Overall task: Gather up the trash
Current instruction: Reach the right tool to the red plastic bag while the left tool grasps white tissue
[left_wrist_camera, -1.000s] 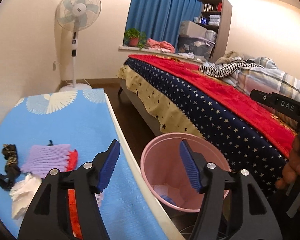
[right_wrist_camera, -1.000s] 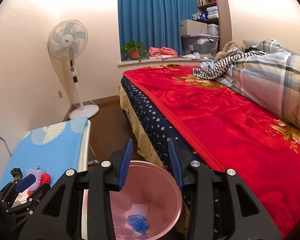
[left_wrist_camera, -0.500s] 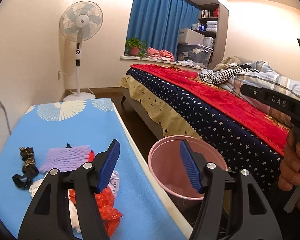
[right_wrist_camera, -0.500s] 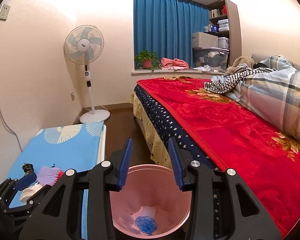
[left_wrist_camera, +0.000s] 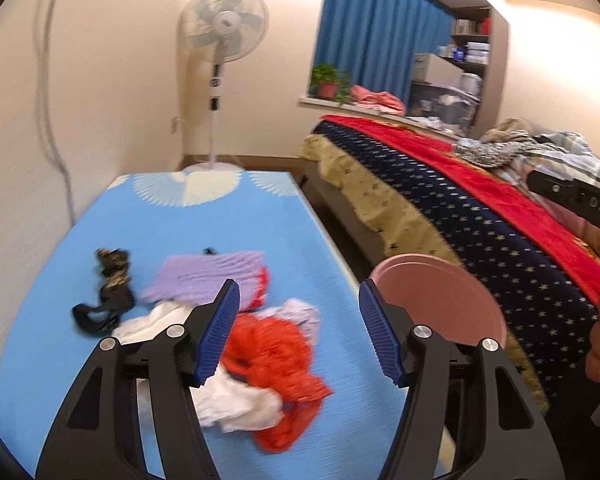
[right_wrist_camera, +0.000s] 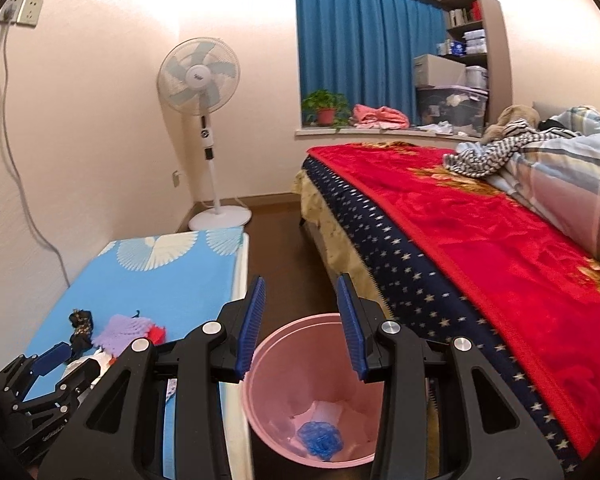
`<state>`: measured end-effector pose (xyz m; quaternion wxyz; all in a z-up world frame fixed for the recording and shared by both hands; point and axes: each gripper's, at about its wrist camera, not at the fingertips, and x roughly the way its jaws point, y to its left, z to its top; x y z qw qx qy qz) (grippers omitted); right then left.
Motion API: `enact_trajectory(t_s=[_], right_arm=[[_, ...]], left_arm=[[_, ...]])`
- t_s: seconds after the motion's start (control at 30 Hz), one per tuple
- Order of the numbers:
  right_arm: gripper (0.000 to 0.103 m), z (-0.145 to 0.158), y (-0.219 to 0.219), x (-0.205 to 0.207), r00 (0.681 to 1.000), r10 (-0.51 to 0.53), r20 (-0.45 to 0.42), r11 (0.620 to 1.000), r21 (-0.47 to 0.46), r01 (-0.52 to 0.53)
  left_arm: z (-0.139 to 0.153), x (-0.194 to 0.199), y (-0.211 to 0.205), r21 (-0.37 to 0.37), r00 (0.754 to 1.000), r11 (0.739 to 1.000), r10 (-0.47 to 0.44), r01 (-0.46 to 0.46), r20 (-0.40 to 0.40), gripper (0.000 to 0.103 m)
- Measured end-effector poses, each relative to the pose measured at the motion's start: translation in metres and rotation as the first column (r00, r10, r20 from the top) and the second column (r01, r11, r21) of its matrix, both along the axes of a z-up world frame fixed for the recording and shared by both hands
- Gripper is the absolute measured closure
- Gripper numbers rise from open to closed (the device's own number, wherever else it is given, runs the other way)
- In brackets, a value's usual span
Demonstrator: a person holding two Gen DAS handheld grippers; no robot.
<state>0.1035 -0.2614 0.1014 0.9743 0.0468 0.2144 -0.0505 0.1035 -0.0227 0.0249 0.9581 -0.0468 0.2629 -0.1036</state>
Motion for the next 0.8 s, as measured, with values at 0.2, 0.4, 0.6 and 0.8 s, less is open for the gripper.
enact_trajectory(t_s=[0.2, 0.4, 0.6, 0.8], right_arm=[[0.064, -0.014, 0.021, 0.011, 0.998, 0.062, -0.024, 0.998, 0.028, -0.061], [0.064, -0.031, 0.051, 0.02, 0.989, 0.141, -0.054, 0.988, 0.066, -0.138], [0.064, -0.05, 0.077, 0.027, 0.975, 0.201, -0.093, 0.977, 0.089, -0.193], [0.064, -0.078, 0.105, 0.038, 0.943, 0.289, -0.165, 0.953, 0.141, -0.267]], left_arm=[[-0.008, -0.003, 0.032, 0.004, 0.989, 0.989, 0.149, -0.149, -0.005, 0.043], [-0.024, -0.008, 0.051, -0.007, 0.97, 0.971, 0.236, -0.237, -0.057, 0.043], [-0.033, -0.005, 0.061, 0.008, 0.956, 0.958, 0.286, -0.286, -0.064, 0.043], [-0.044, 0.001, 0.069, 0.007, 0.942, 0.946, 0.322, -0.323, -0.097, 0.043]])
